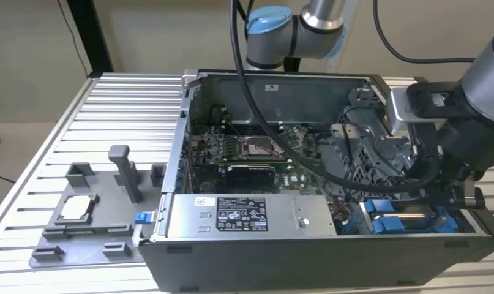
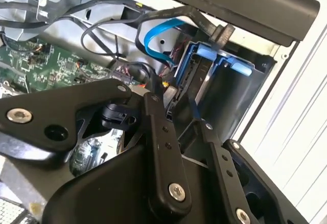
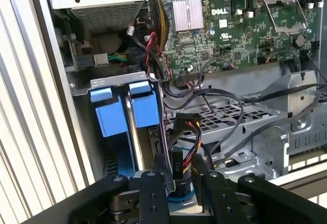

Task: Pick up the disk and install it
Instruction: 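Insert the first disk wire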

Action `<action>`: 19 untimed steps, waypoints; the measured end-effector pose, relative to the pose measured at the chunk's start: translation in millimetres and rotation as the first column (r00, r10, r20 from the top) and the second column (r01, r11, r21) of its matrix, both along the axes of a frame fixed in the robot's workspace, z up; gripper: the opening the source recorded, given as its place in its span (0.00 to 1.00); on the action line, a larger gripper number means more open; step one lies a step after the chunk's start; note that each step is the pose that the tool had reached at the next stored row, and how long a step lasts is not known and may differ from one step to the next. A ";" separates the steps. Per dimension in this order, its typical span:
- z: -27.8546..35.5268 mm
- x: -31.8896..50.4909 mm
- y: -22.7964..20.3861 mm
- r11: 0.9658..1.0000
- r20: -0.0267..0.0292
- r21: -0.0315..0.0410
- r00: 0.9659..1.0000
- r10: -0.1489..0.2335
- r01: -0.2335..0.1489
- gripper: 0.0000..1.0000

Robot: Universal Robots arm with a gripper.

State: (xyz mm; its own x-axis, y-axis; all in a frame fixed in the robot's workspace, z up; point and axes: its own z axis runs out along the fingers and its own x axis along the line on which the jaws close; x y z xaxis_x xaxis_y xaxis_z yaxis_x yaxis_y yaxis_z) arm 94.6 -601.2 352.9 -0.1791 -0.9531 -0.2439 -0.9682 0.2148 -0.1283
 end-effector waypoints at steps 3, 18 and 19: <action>-1.8 -2.4 0.1 1.000 0.003 0.000 1.000 0.000 0.000 1.00; -2.0 -2.5 0.1 1.000 0.008 0.000 1.000 0.000 0.000 0.00; -1.9 -2.5 0.2 1.000 0.008 0.000 1.000 0.000 0.000 0.00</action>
State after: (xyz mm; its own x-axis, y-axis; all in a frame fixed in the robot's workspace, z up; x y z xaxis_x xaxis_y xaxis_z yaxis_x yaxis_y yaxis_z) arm 92.1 -601.0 351.0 -0.1770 -0.9532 -0.2453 -0.9671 0.2147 -0.1362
